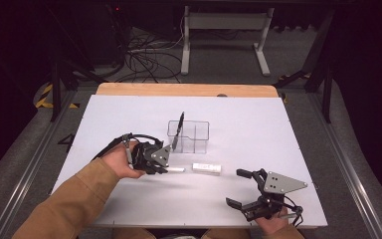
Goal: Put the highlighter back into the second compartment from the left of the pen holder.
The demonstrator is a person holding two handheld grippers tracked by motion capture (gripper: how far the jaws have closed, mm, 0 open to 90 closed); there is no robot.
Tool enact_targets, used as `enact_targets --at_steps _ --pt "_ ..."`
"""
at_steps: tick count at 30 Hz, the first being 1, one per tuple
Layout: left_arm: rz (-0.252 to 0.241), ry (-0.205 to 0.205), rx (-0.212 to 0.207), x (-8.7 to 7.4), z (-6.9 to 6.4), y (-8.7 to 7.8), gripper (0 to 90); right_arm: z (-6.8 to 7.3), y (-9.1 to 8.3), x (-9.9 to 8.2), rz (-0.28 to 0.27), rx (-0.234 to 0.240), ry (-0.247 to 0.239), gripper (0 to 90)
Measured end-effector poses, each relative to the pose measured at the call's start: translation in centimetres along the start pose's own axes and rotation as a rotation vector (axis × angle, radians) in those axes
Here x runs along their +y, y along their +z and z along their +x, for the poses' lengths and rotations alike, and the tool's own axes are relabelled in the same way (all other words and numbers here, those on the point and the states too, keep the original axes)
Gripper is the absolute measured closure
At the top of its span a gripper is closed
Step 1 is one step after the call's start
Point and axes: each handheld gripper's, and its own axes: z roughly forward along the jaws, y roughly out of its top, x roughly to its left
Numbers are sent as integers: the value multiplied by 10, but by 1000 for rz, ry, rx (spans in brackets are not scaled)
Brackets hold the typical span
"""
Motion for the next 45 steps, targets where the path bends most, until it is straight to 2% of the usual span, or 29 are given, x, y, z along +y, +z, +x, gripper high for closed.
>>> enact_targets --at_steps 3,10,13,19,21,31,40,45 --pt "-16 -6 8 1 1 -4 788 0 0 0 -1 0 0 67" --pt "-101 -55 21 3 4 -19 788 0 0 0 1 0 -1 66" --pt "-159 -84 29 3 4 -25 788 0 0 0 0 0 0 66" --pt "-241 -121 40 5 5 -37 788 0 0 0 0 0 -1 67" --pt "-281 -132 41 5 7 -40 788 0 0 0 0 -1 0 67" --pt "-427 -214 63 5 13 -55 788 0 1 -1 3 -1 7 67" --pt "-554 -282 91 8 17 -63 787 0 0 -1 3 -2 7 66" --pt "-631 -335 107 8 20 -66 787 0 0 -1 5 -1 7 67"
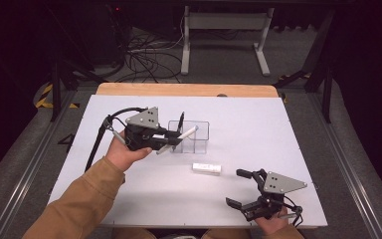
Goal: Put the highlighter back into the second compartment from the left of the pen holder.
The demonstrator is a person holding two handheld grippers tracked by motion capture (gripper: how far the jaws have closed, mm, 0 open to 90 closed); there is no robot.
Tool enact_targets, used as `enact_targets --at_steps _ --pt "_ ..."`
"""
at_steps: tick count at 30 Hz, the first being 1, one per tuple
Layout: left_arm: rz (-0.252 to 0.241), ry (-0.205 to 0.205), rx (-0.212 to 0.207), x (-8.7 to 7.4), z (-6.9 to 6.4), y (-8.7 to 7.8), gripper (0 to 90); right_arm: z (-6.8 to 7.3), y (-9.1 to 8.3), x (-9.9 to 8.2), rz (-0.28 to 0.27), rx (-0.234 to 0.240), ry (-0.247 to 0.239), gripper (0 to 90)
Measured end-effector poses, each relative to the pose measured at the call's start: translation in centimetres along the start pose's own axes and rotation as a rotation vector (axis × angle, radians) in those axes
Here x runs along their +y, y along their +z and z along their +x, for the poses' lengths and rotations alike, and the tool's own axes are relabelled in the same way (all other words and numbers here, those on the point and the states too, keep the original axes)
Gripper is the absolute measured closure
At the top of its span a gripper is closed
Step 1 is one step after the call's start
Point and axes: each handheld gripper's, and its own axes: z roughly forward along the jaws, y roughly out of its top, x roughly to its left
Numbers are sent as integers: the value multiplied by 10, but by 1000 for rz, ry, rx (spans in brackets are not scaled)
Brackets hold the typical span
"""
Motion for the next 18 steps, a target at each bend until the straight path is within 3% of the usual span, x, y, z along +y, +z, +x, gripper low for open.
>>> enact_targets --at_steps 10,18 --pt "-140 -86 35 4 5 0 787 0 0 0 1 1 -1 67" --pt "-218 -101 84 7 6 4 787 0 0 0 0 2 -2 67"
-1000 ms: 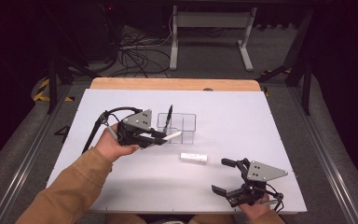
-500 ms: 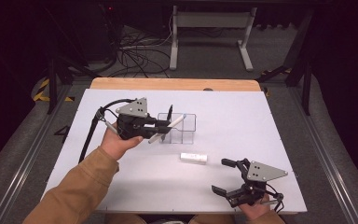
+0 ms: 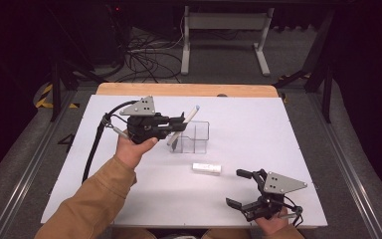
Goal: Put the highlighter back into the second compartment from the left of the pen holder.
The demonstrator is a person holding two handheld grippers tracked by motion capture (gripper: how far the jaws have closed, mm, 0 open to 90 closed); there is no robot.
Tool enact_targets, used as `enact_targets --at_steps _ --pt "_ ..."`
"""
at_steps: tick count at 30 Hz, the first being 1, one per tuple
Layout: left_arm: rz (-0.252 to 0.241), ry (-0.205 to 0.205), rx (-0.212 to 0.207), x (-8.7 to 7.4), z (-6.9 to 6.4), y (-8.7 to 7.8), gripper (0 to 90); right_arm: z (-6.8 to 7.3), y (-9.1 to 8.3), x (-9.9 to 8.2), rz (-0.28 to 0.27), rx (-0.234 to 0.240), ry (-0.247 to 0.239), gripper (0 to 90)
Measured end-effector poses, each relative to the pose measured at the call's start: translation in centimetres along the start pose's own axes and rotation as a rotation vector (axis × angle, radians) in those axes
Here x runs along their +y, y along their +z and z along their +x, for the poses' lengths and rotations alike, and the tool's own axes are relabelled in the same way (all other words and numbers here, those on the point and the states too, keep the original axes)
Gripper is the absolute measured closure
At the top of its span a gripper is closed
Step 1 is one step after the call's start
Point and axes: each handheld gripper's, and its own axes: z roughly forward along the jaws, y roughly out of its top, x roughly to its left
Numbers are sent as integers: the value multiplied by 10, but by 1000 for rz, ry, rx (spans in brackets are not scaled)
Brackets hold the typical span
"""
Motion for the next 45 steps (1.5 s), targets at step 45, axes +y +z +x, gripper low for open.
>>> enact_targets --at_steps 45 --pt "-141 -150 207 -17 34 66 786 0 -1 -1 2 13 -2 67"
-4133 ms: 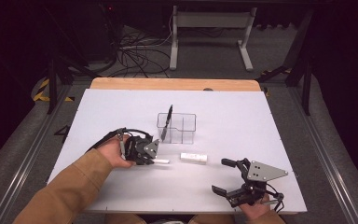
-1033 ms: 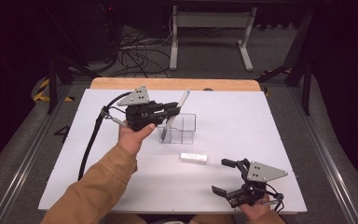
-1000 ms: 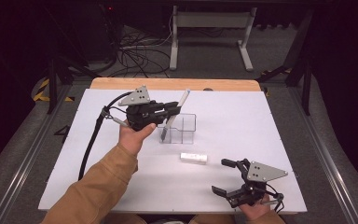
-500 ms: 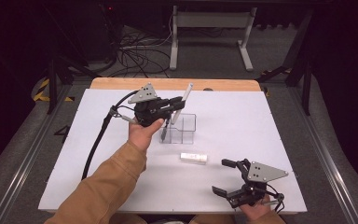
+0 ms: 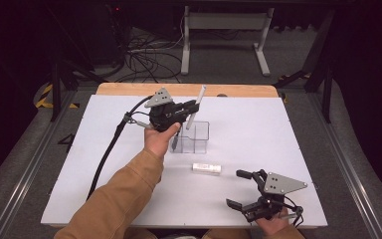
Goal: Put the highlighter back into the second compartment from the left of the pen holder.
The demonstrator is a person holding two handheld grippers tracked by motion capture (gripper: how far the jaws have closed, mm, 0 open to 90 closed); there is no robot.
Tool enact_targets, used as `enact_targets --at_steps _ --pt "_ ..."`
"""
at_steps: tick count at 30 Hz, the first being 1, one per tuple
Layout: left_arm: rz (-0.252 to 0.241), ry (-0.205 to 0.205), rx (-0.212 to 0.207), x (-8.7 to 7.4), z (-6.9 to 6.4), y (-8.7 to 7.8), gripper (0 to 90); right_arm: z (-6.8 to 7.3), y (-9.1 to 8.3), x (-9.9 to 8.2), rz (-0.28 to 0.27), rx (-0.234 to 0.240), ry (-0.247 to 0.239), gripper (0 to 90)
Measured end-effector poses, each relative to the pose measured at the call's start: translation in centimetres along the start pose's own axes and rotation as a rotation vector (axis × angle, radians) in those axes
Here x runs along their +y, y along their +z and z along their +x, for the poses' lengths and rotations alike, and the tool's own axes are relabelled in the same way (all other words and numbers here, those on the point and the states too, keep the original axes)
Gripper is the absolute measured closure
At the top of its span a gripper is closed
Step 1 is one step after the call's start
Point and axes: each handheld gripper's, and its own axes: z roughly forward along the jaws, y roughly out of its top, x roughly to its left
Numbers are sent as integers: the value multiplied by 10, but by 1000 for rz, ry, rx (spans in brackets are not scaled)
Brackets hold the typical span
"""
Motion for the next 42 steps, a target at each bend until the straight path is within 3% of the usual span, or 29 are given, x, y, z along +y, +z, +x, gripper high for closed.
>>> enact_targets --at_steps 5,9,24,42 --pt "-5 -3 16 -2 3 3 785 0 0 0 3 2 2 67" --pt "-27 7 11 -3 3 5 785 0 0 0 2 3 4 67" --pt "-20 -1 -7 -13 7 9 785 0 0 0 1 5 5 67" --pt "30 21 -3 -35 11 6 784 0 0 0 4 5 1 66"
